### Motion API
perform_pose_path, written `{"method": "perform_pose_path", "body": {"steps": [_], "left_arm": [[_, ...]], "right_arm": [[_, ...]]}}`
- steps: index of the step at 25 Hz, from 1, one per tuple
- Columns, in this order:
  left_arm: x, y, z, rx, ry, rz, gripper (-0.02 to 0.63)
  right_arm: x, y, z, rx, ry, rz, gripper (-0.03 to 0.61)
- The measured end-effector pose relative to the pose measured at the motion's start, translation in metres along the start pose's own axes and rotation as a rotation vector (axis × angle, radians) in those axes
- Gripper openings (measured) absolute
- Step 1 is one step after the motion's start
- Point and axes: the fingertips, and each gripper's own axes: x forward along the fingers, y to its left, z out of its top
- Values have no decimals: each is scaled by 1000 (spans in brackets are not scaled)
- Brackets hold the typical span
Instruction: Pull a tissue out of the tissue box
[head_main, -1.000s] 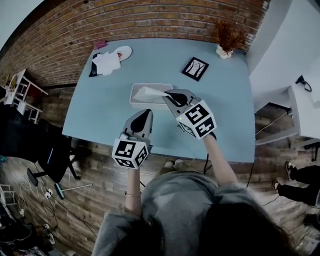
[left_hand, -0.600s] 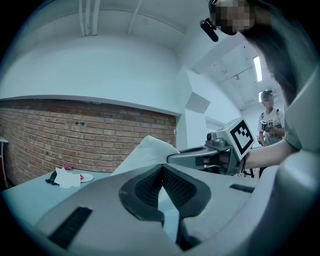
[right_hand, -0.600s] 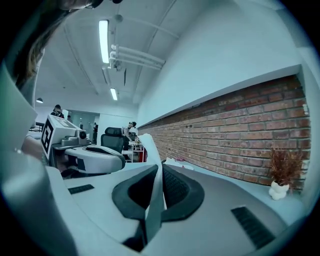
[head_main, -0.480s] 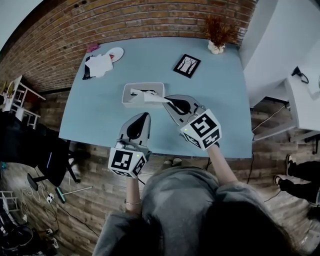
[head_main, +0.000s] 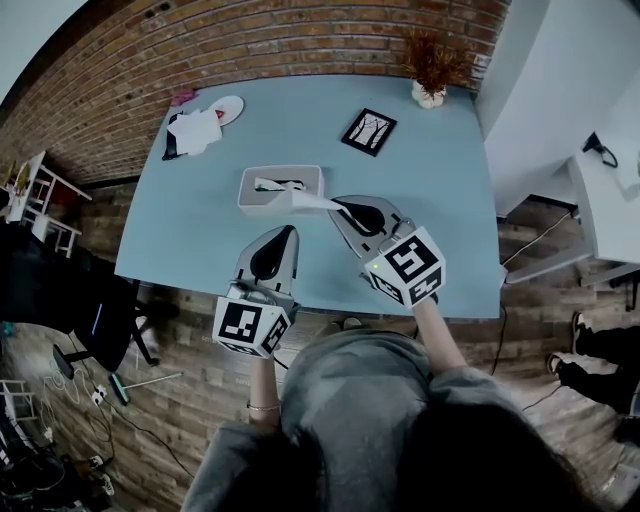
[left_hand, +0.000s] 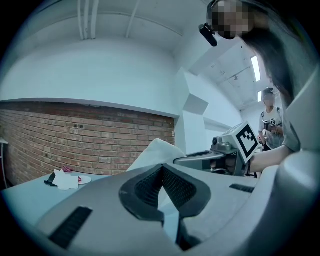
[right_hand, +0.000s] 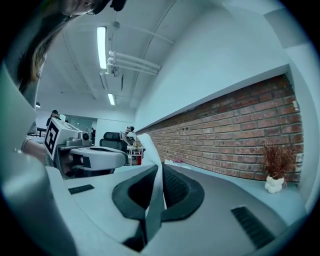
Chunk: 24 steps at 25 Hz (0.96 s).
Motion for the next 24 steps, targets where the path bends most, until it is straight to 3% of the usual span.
{"method": "perform_pose_path", "body": {"steps": [24], "left_arm": [[19,0,-4,8,8,6,3]], "right_arm": [[0,-15,-2,-5,-22,11,0]]}}
